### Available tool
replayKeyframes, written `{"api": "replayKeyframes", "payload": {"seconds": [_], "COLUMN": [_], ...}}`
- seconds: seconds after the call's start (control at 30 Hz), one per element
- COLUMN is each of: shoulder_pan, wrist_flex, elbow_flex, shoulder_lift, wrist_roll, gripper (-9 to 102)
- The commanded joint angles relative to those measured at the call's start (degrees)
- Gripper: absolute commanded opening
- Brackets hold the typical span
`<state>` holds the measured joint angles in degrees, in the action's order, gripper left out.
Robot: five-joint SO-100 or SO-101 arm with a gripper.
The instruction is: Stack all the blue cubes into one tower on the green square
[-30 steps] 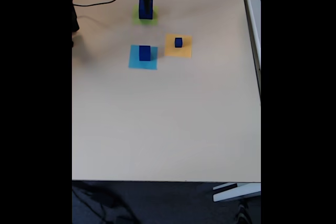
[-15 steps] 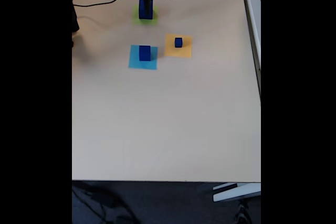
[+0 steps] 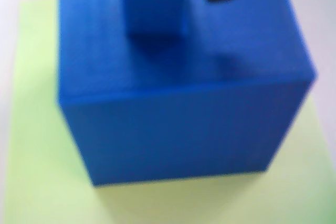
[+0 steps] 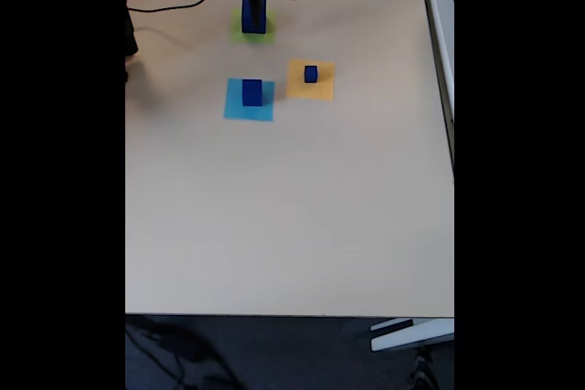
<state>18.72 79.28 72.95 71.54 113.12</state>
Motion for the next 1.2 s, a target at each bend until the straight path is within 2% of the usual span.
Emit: {"api": "replayKeyframes", "payload": {"seconds": [0.0, 0.1, 0.33, 1.17], "shoulder_pan": [-0.35, -0.35, -0.44, -0.62], "wrist_flex": [0.00, 0.00, 0.00, -0.35], "elbow_flex": [-1.67, -1.49, -1.41, 0.88], "shoulder_lift": [0.97, 1.05, 0.97, 1.14], "wrist_roll": [0.18, 0.26, 0.18, 0.26], "gripper": [27, 24, 24, 12]}}
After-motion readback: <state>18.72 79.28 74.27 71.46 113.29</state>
